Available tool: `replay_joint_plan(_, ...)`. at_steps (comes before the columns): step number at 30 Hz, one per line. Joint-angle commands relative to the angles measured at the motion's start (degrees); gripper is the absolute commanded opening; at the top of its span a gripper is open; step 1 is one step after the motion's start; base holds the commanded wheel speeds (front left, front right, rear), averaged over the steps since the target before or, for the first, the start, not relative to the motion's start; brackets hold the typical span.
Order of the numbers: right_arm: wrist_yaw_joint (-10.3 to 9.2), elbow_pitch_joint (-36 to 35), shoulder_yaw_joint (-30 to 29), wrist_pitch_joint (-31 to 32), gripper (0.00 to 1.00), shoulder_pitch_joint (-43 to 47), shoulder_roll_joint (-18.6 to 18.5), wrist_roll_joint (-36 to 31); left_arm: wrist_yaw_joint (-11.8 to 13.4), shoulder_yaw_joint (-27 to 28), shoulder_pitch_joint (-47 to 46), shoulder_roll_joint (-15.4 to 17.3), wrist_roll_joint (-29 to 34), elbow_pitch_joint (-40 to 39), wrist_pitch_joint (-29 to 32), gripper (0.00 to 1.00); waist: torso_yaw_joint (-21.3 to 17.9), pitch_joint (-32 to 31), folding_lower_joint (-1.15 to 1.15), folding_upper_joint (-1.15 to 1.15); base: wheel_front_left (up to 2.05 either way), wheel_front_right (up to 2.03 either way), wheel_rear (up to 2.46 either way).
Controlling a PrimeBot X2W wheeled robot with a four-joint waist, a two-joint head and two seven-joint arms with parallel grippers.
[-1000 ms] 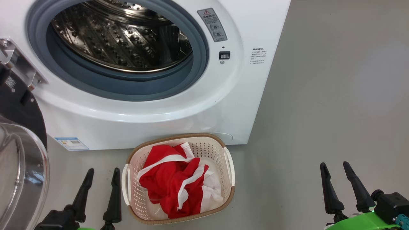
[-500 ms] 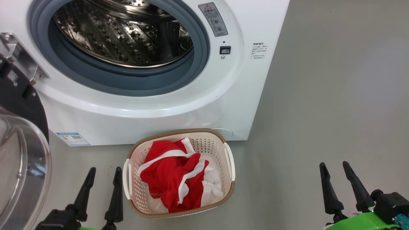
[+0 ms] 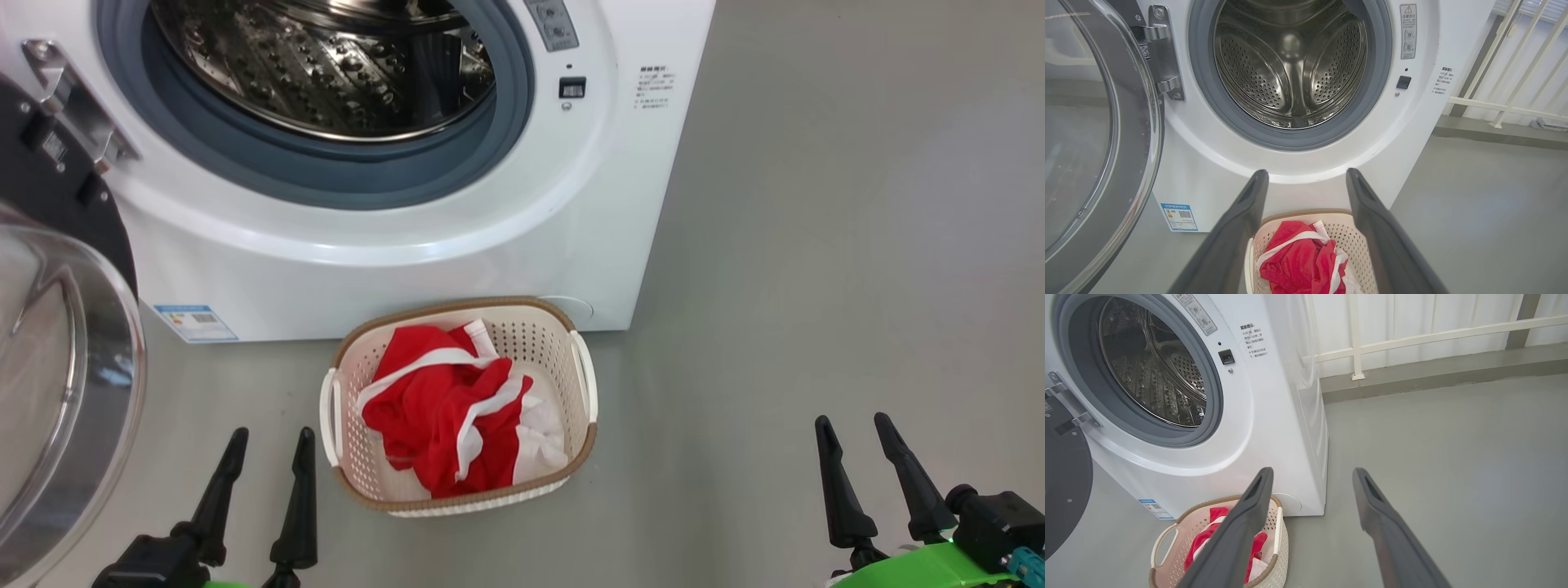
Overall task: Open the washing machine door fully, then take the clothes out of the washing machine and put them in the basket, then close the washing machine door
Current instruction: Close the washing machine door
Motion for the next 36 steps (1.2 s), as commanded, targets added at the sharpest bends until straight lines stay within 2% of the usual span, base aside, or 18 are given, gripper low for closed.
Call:
replay_joint_plan(1, 0.42, -1.3, 1.4, -0.4, 1.00, -1.0, -0.8, -0.5, -0.3, 1.6, -1.2, 0.8, 0.3, -1.5, -0.3, 1.00, 0.0, 0.1, 0.00, 0.00, -1.00, 1.00, 0.00)
replay_joint_plan(10, 0.42, -1.2, 1.3, -0.4, 1.00, -1.4, -0.8, -0.5, -0.3, 1.1, -1.6, 0.8, 0.3, -1.4, -0.3, 1.00, 0.0, 0.5, 0.00, 0.00, -0.65, 0.65, 0.00)
replay_joint_plan(28, 0.42, -0.9, 1.2, -0.4, 1.00, -1.5, -0.7, -0.5, -0.3, 0.7, -1.9, 0.8, -0.3, -1.0, -0.3, 1.00, 0.6, 0.1, 0.00, 0.00, -0.01, 0.01, 0.00)
replay_joint_plan(36, 0.42, -0.4, 2.7, -0.4, 1.00, -1.5, -0.8, -0.4, 0.3, -0.9, -1.9, 0.8, -2.4, -0.1, -0.3, 1.00, 5.0, -0.8, 0.00, 0.00, 0.00, 0.00, 0.00)
